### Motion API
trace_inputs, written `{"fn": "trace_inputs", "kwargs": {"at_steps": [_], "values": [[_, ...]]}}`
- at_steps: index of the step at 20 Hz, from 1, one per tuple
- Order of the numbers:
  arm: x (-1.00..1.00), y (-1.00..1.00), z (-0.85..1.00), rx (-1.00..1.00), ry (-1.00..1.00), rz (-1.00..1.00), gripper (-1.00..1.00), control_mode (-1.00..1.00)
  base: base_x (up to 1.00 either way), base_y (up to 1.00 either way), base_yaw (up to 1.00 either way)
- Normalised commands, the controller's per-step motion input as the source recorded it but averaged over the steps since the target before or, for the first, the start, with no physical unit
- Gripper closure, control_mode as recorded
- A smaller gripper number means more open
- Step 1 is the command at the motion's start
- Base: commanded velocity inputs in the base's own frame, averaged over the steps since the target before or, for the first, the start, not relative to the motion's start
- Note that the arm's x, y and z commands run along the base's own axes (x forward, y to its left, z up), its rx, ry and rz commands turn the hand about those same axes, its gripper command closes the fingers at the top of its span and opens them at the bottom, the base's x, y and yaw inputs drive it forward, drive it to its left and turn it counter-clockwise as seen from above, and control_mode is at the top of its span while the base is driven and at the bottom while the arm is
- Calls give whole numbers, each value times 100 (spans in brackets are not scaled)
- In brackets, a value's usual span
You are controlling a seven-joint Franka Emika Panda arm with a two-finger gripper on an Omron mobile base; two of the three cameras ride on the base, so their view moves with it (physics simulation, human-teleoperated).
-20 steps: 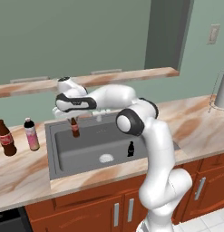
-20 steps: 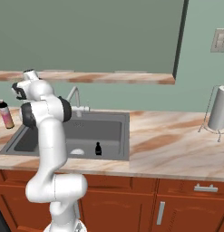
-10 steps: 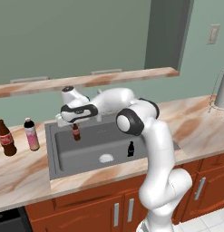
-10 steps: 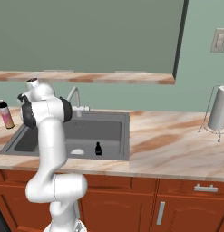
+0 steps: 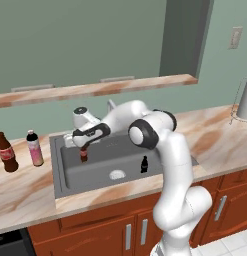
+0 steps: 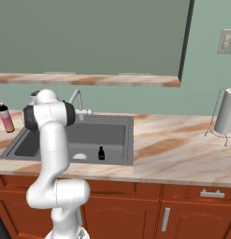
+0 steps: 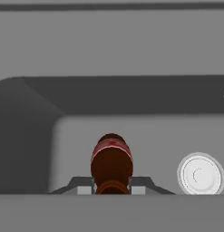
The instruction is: Place the large bottle from the dining counter next to the other large bottle outside the sink, and place the small bottle from the dining counter next to the other small bottle inside the sink.
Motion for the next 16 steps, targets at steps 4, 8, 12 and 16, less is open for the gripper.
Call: {"fn": "trace_inputs", "kwargs": {"at_steps": [4,8,12,16], "values": [[0,0,-32,8,4,-1,100,-100,0,0,0],[0,0,-23,2,8,0,100,-100,0,0,0],[-1,0,-46,0,3,0,100,-100,0,0,0],[-6,0,-34,0,1,0,100,-100,0,0,0]]}}
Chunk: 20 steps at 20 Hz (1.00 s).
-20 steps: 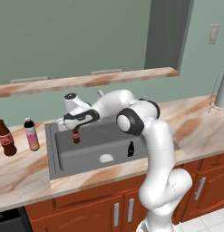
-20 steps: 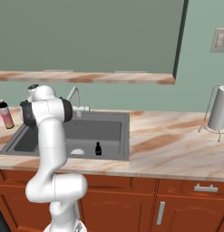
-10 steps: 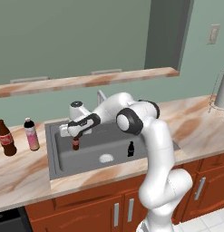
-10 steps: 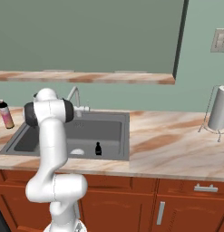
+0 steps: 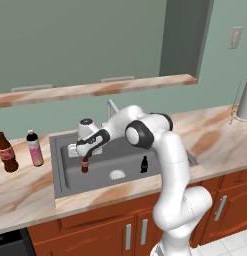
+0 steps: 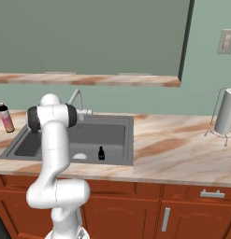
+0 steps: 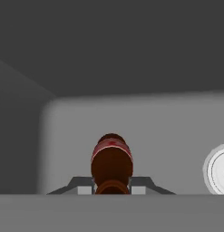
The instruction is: Place the large bottle from the dining counter next to the other large bottle outside the sink, and place the small bottle from the dining counter next to the other small bottle inside the sink.
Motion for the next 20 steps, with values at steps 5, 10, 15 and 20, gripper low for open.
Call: {"fn": "trace_inputs", "kwargs": {"at_steps": [5,10,15,20], "values": [[0,0,-20,0,0,0,100,-100,0,0,0],[0,0,-27,0,1,0,100,-100,0,0,0],[0,0,-24,0,3,0,100,-100,0,0,0],[0,0,-21,0,1,0,100,-100,0,0,0]]}}
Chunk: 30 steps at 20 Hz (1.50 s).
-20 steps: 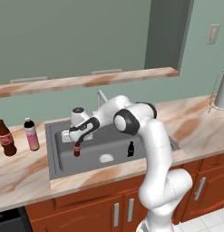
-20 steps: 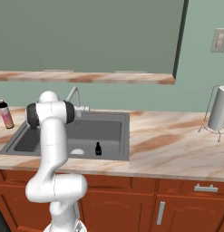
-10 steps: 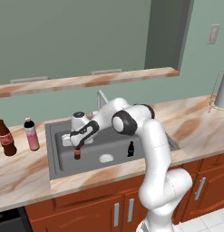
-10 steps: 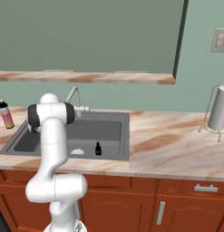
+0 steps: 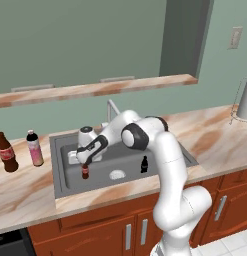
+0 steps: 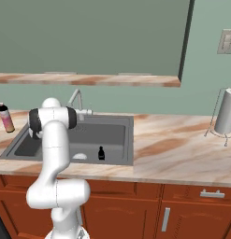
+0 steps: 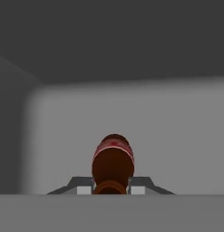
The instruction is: Place the large bottle from the dining counter next to the other large bottle outside the sink, and place the small bottle from the dining counter next to the other small bottle inside the sink.
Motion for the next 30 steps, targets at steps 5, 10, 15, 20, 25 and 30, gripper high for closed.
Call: {"fn": "trace_inputs", "kwargs": {"at_steps": [5,10,15,20,25,30], "values": [[0,0,-21,0,0,0,100,-100,0,0,0],[0,0,-6,0,0,0,100,-100,0,0,0],[0,0,0,0,0,0,100,-100,0,0,0],[0,0,0,0,1,0,100,-100,0,0,0],[9,-6,0,0,19,0,100,-100,0,0,0],[7,-2,-7,0,16,0,100,-100,0,0,0]]}}
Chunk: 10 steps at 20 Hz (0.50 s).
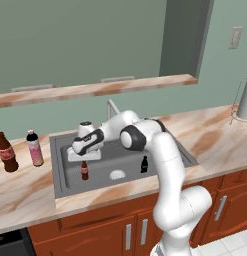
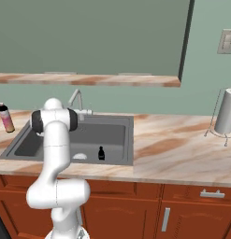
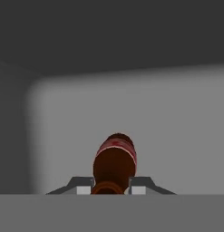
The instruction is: Place the large bottle from the dining counter next to the other large bottle outside the sink, and place the small bottle from the dining counter next to the other small bottle inside the sink.
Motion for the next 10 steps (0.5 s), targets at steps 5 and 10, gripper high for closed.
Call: {"fn": "trace_inputs", "kwargs": {"at_steps": [5,10], "values": [[0,0,-32,0,0,0,100,-100,0,0,0],[0,0,-6,0,0,0,100,-100,0,0,0]]}}
